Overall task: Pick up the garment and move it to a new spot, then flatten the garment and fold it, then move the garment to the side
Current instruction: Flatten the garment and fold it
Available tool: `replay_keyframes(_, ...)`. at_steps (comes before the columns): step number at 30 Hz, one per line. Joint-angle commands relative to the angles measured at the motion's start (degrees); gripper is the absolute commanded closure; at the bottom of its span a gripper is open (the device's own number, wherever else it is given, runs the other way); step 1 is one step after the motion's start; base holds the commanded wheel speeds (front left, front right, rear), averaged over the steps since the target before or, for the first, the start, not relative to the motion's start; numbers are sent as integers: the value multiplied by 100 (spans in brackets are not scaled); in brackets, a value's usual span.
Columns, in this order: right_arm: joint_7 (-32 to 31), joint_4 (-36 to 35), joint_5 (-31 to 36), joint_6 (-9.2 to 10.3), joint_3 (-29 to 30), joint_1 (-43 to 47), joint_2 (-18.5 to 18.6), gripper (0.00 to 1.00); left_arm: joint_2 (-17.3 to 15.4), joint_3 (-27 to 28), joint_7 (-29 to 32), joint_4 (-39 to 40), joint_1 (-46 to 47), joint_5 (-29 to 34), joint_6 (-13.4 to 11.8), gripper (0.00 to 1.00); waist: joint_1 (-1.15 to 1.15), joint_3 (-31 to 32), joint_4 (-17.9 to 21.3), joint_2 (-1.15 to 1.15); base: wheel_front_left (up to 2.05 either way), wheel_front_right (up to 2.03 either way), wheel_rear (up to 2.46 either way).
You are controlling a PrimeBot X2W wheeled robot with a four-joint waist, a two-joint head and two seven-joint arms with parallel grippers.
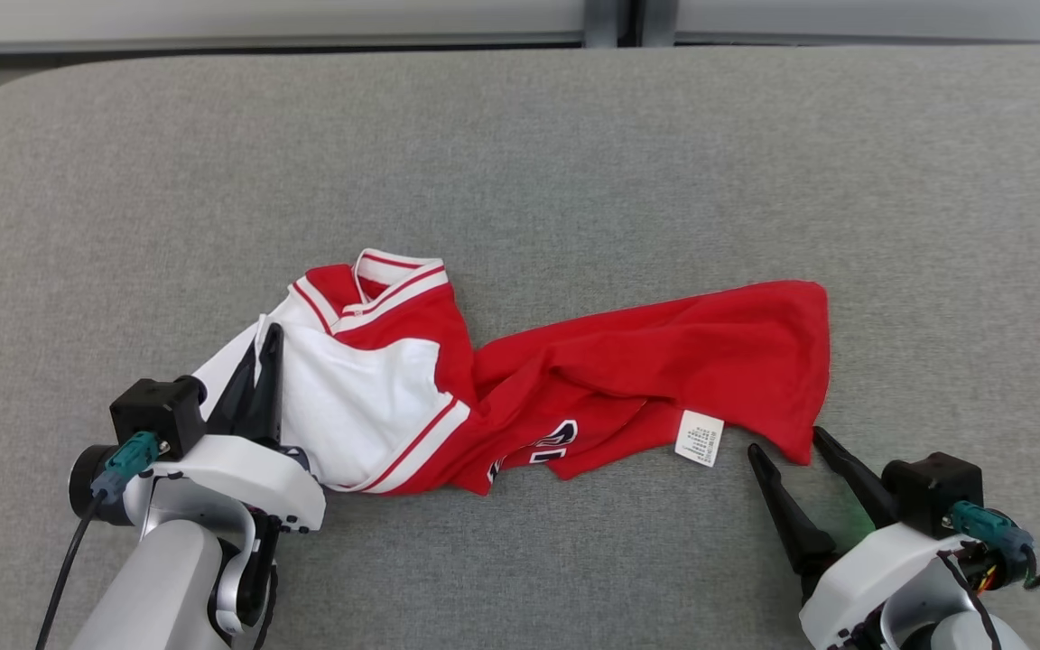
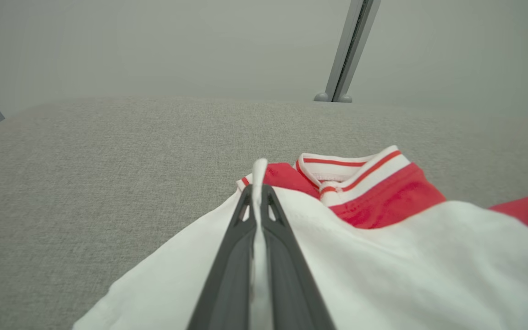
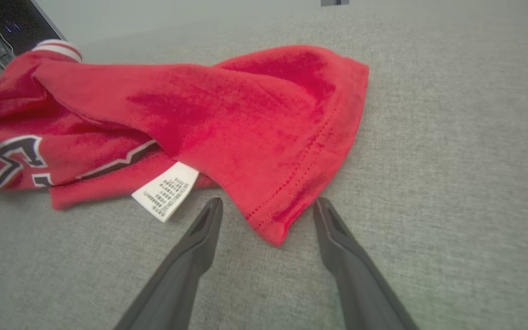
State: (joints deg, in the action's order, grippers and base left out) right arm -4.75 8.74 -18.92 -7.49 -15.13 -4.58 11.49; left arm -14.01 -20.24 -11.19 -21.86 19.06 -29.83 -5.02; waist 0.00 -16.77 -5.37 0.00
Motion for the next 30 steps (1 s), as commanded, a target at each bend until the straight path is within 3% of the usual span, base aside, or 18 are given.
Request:
replay_keyframes(1, 68, 130, 66, 0, -51, -111, 69, 0, -6, 17, -66, -8, 130, 38, 23, 100, 0, -167, -134, 0, 0, 0, 0)
replay_keyframes(3, 74, 310, 129, 0, -141, -172, 96, 0, 14, 22, -124, -24, 176, 50, 30, 100, 0, -208, -155, 0, 0, 0, 0)
replay_keyframes(4, 75, 386, 132, 1, -156, -185, 96, 33, 21, 33, -146, -22, 186, 50, 32, 100, 0, -223, -160, 0, 0, 0, 0)
replay_keyframes(5, 89, 445, 132, 1, -165, -205, 87, 51, 26, 49, -179, -11, 196, 57, 30, 100, 0, -232, -160, 0, 0, 0, 0)
replay_keyframes(6, 156, 471, 130, 0, -154, -222, 81, 98, 30, 64, -208, 7, 197, 52, 34, 100, 0, -238, -156, 0, 0, 0, 0)
replay_keyframes(15, 597, -107, 63, 0, 307, -416, 163, 100, -82, 307, -383, 655, 143, 285, -142, 100, 0, -93, 31, 0, 0, 0, 0)
replay_keyframes(24, 515, -1147, 182, 1, 1159, -854, 373, 100, -113, 628, -401, 1991, 436, 643, -305, 100, 0, 280, 227, 0, 0, 0, 0)
replay_keyframes(30, 331, -1717, 278, 1, 1553, -1251, 470, 100, -201, 669, -393, 2621, 858, 836, -265, 100, 0, 540, 347, 0, 0, 0, 0)
